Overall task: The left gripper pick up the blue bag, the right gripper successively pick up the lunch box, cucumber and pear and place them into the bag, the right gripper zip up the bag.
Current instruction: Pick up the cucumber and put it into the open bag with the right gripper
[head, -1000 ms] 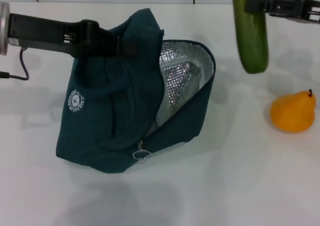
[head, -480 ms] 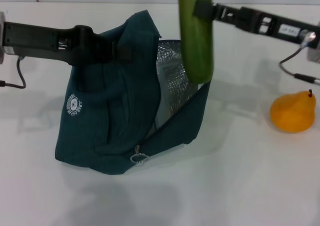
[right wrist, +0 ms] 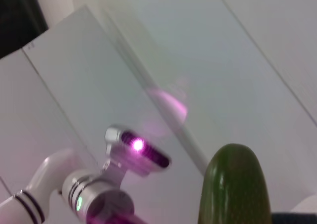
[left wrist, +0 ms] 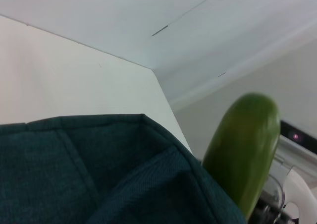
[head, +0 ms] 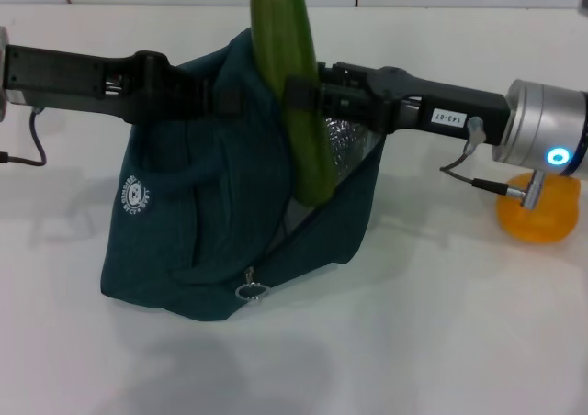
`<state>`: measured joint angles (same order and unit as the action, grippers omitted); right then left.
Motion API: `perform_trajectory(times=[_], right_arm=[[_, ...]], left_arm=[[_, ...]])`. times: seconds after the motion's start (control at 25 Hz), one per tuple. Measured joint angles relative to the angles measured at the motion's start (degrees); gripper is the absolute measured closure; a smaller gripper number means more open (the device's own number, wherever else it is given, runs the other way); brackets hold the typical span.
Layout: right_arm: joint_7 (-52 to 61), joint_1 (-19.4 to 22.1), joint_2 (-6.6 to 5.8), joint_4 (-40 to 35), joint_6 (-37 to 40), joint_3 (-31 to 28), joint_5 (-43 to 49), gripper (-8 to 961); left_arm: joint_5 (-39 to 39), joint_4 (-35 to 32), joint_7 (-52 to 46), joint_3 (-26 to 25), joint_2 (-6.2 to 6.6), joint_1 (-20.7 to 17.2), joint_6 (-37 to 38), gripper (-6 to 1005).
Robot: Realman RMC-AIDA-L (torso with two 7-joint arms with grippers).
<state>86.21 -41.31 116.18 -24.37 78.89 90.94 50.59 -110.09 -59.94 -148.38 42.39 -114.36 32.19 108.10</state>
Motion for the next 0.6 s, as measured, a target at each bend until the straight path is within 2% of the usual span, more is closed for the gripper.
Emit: perform_trajectory(times=[0.24, 0.6], right_arm=[[-3.4, 1.3, 0.01, -0.1, -0.6, 3.6, -2.3, 333], [-8.0, 3.2, 0.01, -0.6, -1.1, 4.4, -5.3, 329]], left_arm=[[0.0, 0.0, 0.0, 0.0, 0.09, 0.1, 0.0, 956], [0.0, 0.0, 0.0, 0.0, 0.12, 0.0, 0.0, 956]])
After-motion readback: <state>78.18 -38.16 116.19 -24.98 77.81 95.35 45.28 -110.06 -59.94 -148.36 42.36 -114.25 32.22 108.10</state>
